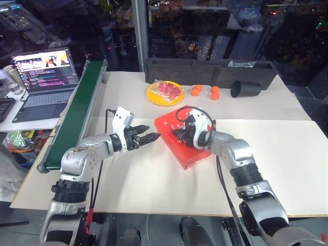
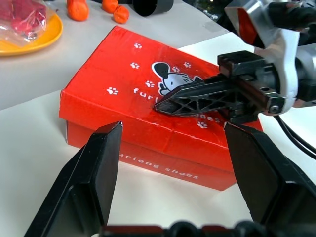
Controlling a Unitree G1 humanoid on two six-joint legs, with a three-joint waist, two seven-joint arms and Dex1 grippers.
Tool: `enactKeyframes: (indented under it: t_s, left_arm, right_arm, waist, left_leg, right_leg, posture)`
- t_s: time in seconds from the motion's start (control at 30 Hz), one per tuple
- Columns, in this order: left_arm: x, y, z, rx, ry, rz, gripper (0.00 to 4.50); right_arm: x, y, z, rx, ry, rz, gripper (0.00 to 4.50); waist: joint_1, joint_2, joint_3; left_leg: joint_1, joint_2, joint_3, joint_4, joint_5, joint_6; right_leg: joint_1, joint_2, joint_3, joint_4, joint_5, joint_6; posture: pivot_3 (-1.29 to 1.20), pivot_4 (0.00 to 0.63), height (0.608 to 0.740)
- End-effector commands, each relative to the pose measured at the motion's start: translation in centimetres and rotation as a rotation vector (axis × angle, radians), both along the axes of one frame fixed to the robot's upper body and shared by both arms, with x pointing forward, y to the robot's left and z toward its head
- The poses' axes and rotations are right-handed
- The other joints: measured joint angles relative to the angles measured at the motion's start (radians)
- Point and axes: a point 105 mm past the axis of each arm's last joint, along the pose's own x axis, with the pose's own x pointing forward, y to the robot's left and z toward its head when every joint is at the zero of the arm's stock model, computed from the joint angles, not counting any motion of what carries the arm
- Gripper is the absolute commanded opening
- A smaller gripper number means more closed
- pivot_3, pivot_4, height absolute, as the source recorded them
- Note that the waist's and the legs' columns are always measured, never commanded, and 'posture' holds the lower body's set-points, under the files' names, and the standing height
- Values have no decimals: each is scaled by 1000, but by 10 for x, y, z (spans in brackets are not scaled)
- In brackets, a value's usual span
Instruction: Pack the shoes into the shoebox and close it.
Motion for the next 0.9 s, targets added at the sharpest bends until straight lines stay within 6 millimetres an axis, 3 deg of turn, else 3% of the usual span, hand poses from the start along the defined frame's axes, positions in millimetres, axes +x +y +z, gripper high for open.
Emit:
enactKeyframes:
  t_s: [0.03, 0.13, 0.27, 0.37, 0.53, 0.6, 0.9]
  left_arm:
    - [3, 8, 13, -10, -81, 70, 3496]
    - [7, 19, 11, -26, -86, 144, 3496]
    - [18, 40, 2, -38, -96, 309, 3496]
    - [28, 57, -3, -75, -107, 462, 3496]
    - [39, 93, -20, -63, -133, 727, 3496]
    - [39, 99, -27, -51, -133, 760, 3496]
    - [42, 113, -36, -39, -144, 835, 3496]
  right_arm:
    - [0, -15, 7, 144, 4, -103, 19]
    - [1, -44, 66, 375, -139, -225, 19]
    - [-16, -110, 105, 466, -322, -409, 19]
    - [-32, -154, 96, 256, -404, -539, 19]
    - [-47, -213, 42, -209, -352, -725, 19]
    - [-50, -231, 28, -262, -302, -817, 19]
    - [-49, -233, 19, -279, -304, -859, 19]
  waist:
    - [2, -1, -1]
    - [6, -2, 0]
    - [18, 0, 1]
    - [34, 0, 1]
    - [42, 0, 1]
    - [40, 0, 1]
    - [42, -2, 2]
  left_leg:
    - [-1, 0, 0, 0, 1, 0]
    - [-5, 0, 0, 1, 1, 0]
    - [-10, 0, 0, 0, 1, 0]
    - [-10, 0, 0, -2, 1, 0]
    - [-11, 0, 0, -1, 0, 1]
    - [-10, 0, 0, 0, 1, 1]
    - [-9, 0, 0, 1, 10, -7]
  right_leg:
    - [0, 0, 0, 0, 0, 0]
    - [-3, 0, 0, 0, 1, 1]
    - [-7, 0, 0, -2, 2, -2]
    - [-6, -1, -1, -3, 4, -8]
    - [-6, -1, -2, -4, -1, -2]
    - [-6, -1, -2, -4, 0, -2]
    - [-5, -1, -1, -3, 5, -2]
  posture:
    - [0, 150, 710]
    - [0, 150, 710]
    - [0, 150, 710]
    - [0, 150, 710]
    - [0, 150, 710]
    - [0, 150, 710]
    - [0, 150, 710]
